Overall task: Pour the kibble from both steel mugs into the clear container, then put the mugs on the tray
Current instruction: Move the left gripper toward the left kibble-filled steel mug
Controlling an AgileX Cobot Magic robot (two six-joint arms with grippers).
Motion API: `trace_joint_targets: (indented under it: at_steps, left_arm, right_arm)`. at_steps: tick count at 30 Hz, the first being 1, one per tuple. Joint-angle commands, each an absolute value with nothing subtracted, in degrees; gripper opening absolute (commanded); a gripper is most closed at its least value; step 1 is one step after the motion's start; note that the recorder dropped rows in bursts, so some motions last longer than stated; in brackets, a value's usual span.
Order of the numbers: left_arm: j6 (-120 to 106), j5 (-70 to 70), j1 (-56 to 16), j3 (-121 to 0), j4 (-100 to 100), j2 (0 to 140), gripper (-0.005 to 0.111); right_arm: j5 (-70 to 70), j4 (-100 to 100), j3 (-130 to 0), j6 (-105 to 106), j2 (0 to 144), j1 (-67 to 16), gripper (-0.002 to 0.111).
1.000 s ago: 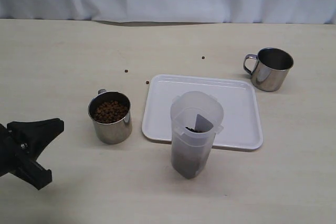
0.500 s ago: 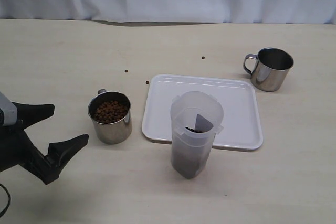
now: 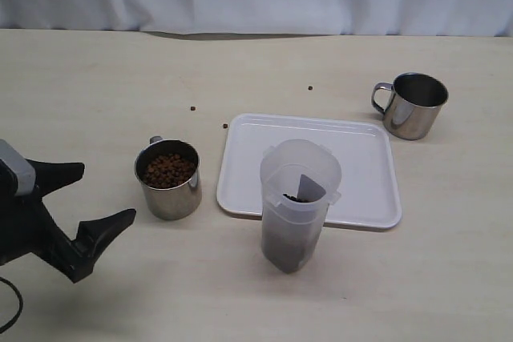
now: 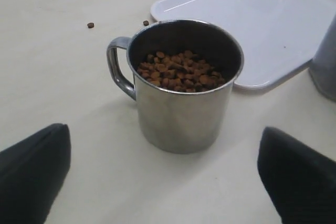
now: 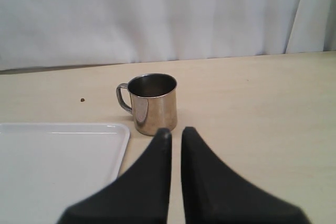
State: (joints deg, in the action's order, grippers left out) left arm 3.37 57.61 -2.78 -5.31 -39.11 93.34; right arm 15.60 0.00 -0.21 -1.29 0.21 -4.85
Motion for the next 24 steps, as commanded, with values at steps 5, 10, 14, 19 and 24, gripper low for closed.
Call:
trace_joint_targets:
  at_steps: [5, 10, 14, 19, 24]
  left_arm:
    - [0.54, 58.64, -3.23, -10.44, -37.3, 100.12, 0.1]
    - [0.47, 58.8, -3.23, -15.27, -40.97, 106.65, 0.1]
    - [0.0, 60.49, -3.23, -18.75, -43.23, 111.03, 0.1]
    - [0.0, 61.56, -3.23, -22.74, -46.21, 112.61, 0.1]
    - [0.0, 59.97, -3.23, -24.98, -49.17, 112.71, 0.1]
  right_arm:
    - [15.74, 0.0, 0.0, -0.8, 0.0, -4.78, 0.005]
    - [15.74, 0.0, 0.0, -0.8, 0.0, -4.78, 0.005]
    - [15.74, 0.0, 0.0, -0.8, 0.0, -4.78, 0.005]
    - [15.74, 0.0, 0.0, -0.8, 0.0, -4.78, 0.005]
    - [15.74, 0.0, 0.0, -0.8, 0.0, -4.78, 0.005]
